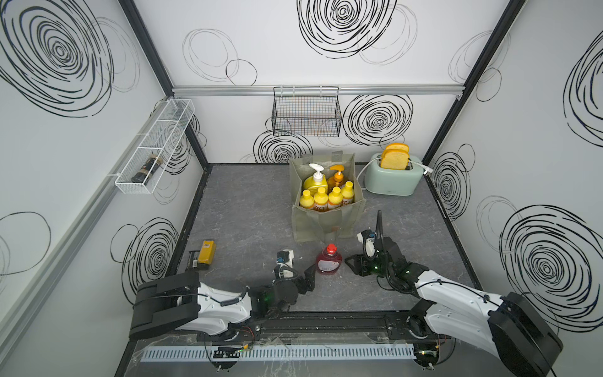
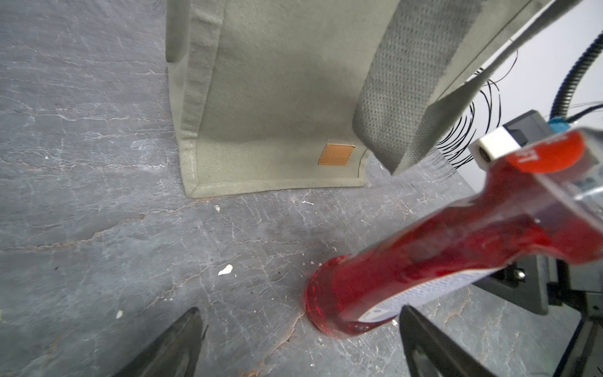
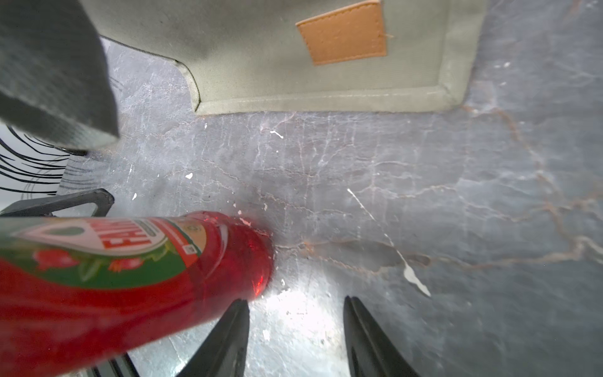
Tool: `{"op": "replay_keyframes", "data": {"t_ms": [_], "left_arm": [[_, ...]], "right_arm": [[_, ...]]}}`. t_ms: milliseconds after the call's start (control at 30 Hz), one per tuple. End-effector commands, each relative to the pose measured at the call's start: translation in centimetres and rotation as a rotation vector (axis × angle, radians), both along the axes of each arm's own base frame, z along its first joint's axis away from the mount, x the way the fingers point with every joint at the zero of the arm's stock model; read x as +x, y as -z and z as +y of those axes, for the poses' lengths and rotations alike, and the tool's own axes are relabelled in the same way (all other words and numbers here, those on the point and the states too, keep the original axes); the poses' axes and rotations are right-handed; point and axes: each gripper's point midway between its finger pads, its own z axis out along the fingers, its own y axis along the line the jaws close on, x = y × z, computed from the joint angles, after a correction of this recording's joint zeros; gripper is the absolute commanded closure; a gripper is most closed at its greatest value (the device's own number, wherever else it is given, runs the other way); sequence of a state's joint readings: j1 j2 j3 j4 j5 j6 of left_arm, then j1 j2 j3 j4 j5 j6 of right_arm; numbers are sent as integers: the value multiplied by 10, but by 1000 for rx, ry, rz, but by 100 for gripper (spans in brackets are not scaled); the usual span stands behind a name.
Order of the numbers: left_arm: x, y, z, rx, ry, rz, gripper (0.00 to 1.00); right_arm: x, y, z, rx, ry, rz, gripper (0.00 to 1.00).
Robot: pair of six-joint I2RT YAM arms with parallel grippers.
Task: Pack dish soap into the shopping bag
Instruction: Adjust the bottle of dish soap at the center of the board.
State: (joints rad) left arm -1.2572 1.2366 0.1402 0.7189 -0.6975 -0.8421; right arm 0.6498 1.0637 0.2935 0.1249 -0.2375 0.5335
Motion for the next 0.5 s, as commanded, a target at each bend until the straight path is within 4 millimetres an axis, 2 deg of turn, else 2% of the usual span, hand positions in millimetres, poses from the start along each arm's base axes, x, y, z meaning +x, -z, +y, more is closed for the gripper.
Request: {"op": "replay_keyframes", "data": {"t_ms": [0, 267, 467], "left_arm": [[2, -6, -4, -57, 4, -5, 4], [8, -3, -17, -29, 35, 7, 4], [13, 0, -16, -24, 21, 16, 4]], "right_arm": [[6, -13, 12, 45, -32, -23, 48], [3, -17, 14, 65, -45, -36, 48], [-2, -26, 19, 89, -70, -71, 48]]}}
